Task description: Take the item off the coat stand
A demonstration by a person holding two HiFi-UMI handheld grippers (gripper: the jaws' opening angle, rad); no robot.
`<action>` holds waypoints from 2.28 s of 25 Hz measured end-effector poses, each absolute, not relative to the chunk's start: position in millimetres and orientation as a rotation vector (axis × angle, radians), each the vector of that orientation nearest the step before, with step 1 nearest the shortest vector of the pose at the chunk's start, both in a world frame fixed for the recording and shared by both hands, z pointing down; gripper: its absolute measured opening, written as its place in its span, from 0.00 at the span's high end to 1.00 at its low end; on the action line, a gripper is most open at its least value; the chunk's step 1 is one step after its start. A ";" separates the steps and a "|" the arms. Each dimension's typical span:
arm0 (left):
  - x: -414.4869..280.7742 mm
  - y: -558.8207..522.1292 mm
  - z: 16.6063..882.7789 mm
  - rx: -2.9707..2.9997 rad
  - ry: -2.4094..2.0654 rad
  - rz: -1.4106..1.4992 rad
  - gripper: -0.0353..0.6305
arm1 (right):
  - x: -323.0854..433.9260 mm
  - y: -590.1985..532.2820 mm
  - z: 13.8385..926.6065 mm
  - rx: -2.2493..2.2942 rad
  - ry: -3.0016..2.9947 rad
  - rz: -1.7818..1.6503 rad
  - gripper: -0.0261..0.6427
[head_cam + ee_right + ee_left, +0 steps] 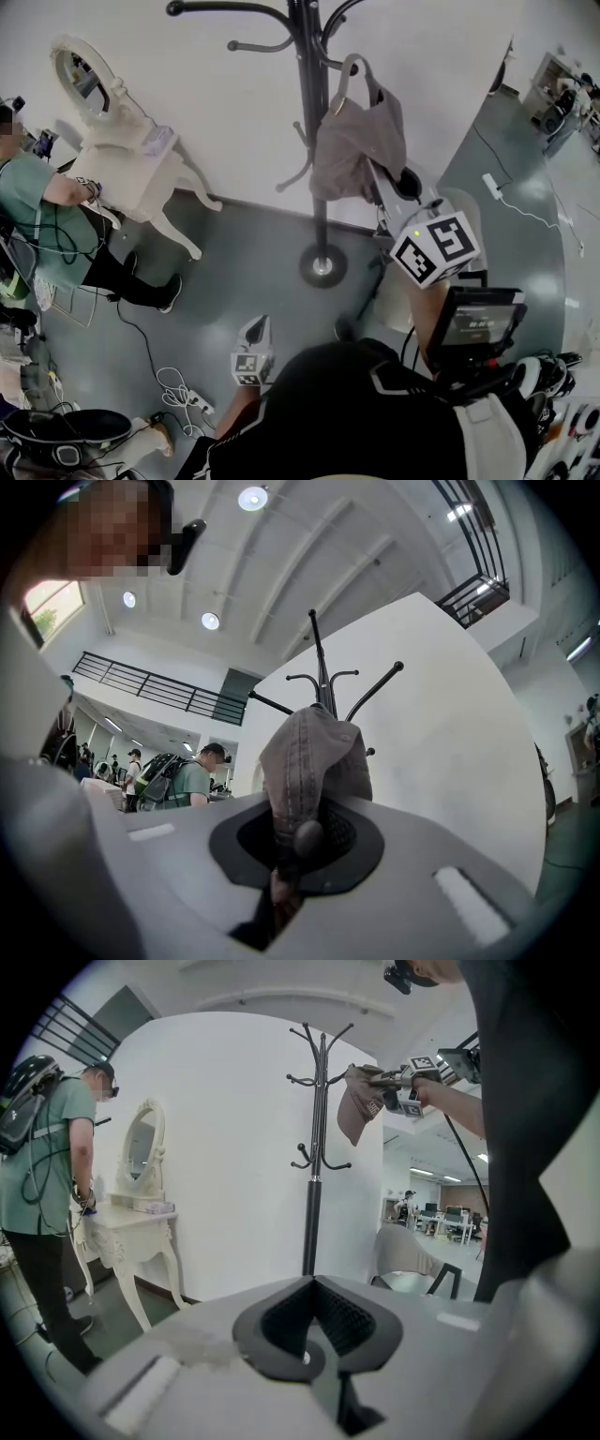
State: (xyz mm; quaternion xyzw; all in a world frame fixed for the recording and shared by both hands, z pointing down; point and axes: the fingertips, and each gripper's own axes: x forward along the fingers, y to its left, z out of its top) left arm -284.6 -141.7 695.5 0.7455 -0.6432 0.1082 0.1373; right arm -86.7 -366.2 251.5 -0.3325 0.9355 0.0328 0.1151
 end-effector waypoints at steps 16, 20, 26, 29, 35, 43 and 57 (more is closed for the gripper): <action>-263.9 -140.2 695.7 2.261 -1.788 0.365 0.88 | -62.8 -324.3 272.0 -0.994 2.777 0.081 0.94; -256.8 -133.6 699.1 2.276 -1.758 0.339 0.88 | -53.3 -310.5 280.1 -1.001 2.780 0.088 0.94; -262.8 -139.5 701.8 2.277 -1.755 0.336 0.88 | -47.8 -314.3 294.4 -1.053 2.777 0.058 0.94; -262.4 -139.8 700.3 2.288 -1.747 0.346 0.88 | -45.8 -314.9 299.6 -1.061 2.769 0.047 0.94; -262.1 -140.6 695.2 2.294 -1.736 0.330 0.88 | -44.4 -314.0 307.0 -1.080 2.768 0.036 0.94; -258.0 -143.1 696.1 2.300 -1.740 0.324 0.88 | -45.9 -310.9 313.9 -1.078 2.794 0.091 0.94; -261.3 -147.6 693.6 2.304 -1.751 0.318 0.88 | -49.8 -307.7 315.3 -1.097 2.821 0.111 0.94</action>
